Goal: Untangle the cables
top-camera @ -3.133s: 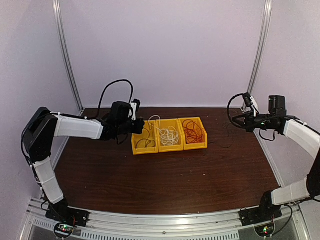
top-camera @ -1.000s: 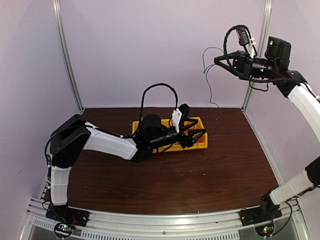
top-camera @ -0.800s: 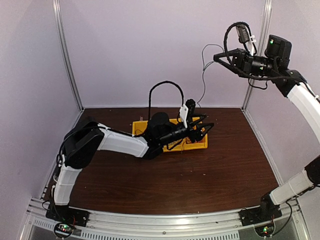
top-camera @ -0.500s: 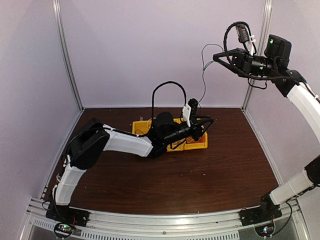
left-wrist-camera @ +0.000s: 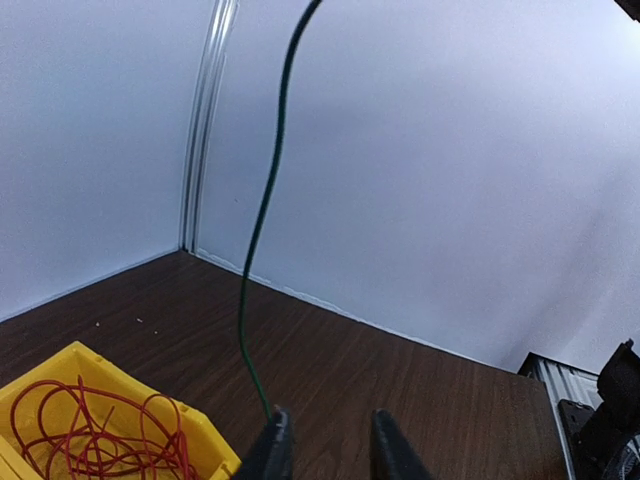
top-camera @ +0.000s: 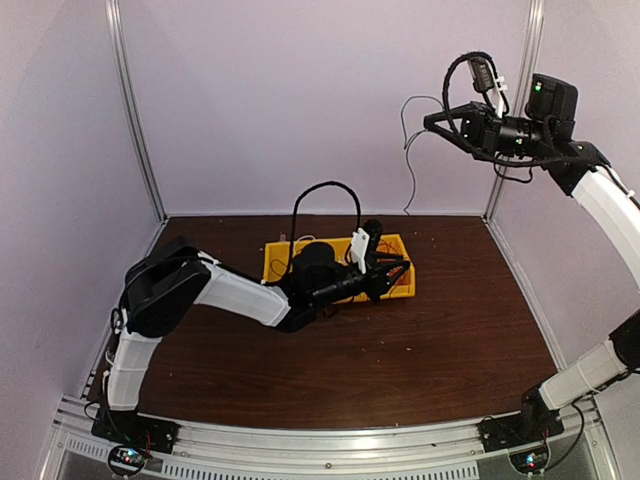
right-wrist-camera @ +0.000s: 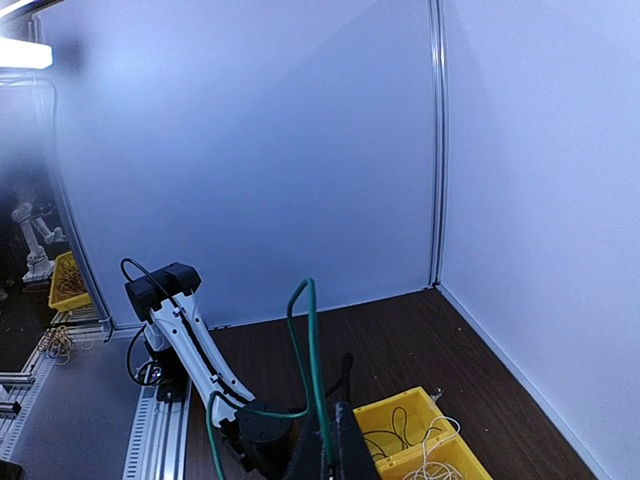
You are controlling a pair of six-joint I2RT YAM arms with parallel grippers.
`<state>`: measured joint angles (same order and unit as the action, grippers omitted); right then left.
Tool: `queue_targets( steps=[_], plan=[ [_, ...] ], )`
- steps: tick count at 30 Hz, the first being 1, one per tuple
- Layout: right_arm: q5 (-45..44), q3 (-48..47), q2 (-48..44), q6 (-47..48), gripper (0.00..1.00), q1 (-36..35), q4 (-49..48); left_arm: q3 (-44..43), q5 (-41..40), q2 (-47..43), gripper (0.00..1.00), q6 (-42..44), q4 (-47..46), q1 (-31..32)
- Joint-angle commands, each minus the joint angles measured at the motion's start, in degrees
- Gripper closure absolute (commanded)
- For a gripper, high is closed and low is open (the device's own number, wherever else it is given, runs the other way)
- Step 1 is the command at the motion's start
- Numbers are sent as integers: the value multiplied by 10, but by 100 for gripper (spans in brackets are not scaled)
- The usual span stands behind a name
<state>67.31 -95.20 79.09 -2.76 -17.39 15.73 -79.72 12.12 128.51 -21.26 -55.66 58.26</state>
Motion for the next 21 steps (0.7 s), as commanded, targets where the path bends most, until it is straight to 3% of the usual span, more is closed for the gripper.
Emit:
queue_targets(
  steps=[1, 3, 7, 12, 17, 21],
  plan=[
    [-6, 4, 0, 5, 100, -5, 0, -8, -55, -33, 46, 11, -15, 3],
    [-6, 4, -1, 3, 100, -5, 1, -21, -76, -28, 39, 17, -9, 3],
    [-7, 4, -3, 2, 100, -6, 1, -73, -81, -7, 44, 23, 30, 3],
    [-7, 7, -6, 3, 100, -9, 2, -95, -106, 4, 62, 12, 50, 1],
    [-9, 12, -7, 10, 100, -9, 5, -94, -83, 3, 98, 6, 48, 1],
    [-36, 14, -6, 47, 100, -9, 26, -50, -78, -29, 100, 5, 37, 1]
  ],
)
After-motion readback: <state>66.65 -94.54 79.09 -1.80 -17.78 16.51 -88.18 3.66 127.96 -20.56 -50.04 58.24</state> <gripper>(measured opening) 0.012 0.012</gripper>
